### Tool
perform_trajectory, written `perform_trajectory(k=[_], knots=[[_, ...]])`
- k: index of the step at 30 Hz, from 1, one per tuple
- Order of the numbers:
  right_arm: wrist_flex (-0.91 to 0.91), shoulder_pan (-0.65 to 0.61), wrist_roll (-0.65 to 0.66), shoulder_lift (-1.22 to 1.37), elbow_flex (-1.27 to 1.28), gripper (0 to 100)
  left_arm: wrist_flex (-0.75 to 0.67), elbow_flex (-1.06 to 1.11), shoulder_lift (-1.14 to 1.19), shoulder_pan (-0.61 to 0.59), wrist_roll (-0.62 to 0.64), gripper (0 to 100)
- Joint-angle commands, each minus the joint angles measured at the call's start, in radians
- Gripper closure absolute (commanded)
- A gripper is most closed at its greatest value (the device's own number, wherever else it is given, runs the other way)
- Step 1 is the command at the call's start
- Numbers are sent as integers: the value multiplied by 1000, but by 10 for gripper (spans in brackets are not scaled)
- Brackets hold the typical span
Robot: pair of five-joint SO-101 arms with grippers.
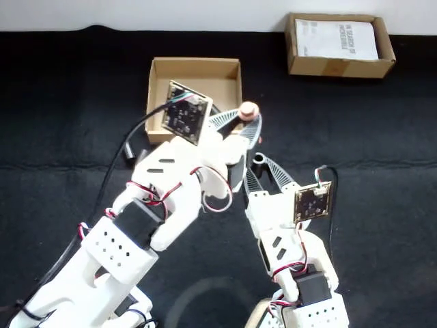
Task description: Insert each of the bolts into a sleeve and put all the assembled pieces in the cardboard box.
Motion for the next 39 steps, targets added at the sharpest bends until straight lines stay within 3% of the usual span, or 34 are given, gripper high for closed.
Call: perform_trajectory(k=[1, 8, 13, 26, 31, 39], knots=[[2, -10, 9, -16, 133, 991, -21, -12, 7, 28, 2, 991], [2, -10, 9, -19, 133, 991, 54, -8, 12, 31, 9, 991], [2, -10, 9, -22, 133, 991, 104, 1, 13, 24, 80, 991], [2, -10, 14, -24, 133, 991, -28, 139, 15, 22, 75, 991], [2, -10, 15, -24, 133, 991, -9, 140, 15, 27, 71, 991], [5, -10, 15, -24, 133, 991, 38, 134, 125, 25, -84, 990]])
